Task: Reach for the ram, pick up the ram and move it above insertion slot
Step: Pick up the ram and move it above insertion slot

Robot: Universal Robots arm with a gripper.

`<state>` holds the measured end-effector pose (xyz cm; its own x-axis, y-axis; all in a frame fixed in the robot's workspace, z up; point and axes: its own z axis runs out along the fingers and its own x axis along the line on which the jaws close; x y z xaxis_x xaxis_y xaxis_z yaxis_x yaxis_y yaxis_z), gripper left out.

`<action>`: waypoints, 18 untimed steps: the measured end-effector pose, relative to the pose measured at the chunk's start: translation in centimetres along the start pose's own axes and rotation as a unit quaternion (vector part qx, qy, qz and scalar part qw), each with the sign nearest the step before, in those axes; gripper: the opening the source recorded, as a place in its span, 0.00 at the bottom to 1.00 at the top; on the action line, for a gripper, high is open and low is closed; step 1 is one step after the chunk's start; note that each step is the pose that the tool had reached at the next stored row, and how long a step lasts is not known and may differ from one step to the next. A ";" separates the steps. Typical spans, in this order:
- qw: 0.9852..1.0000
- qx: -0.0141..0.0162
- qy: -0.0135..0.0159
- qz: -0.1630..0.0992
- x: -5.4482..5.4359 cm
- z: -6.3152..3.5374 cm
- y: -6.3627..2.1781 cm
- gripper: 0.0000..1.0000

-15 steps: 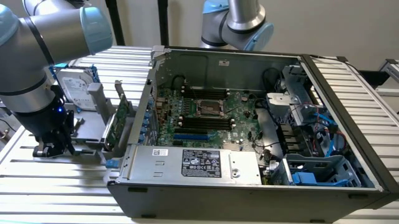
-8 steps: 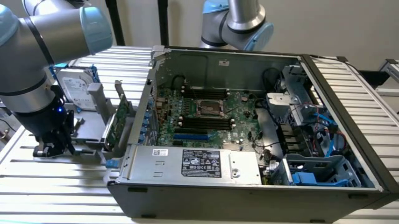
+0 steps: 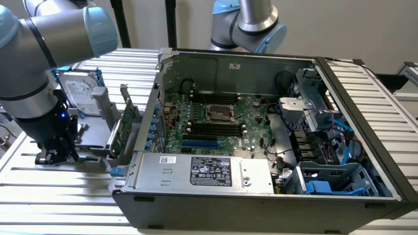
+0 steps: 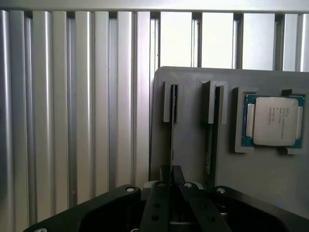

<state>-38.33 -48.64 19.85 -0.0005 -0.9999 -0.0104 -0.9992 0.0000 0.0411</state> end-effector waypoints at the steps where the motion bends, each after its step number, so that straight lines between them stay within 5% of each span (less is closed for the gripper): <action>1: 1.000 0.000 -0.001 0.000 0.0 0.00 -0.01 0.13; 11: 1.000 0.000 -0.015 -0.001 0.0 -0.46 -0.15 0.13; 18: 1.000 -0.002 -0.018 -0.001 0.0 -1.06 -0.25 0.13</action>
<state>-38.04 -48.64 20.90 -0.0007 -0.9989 -0.0471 -0.9990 -0.0015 0.0456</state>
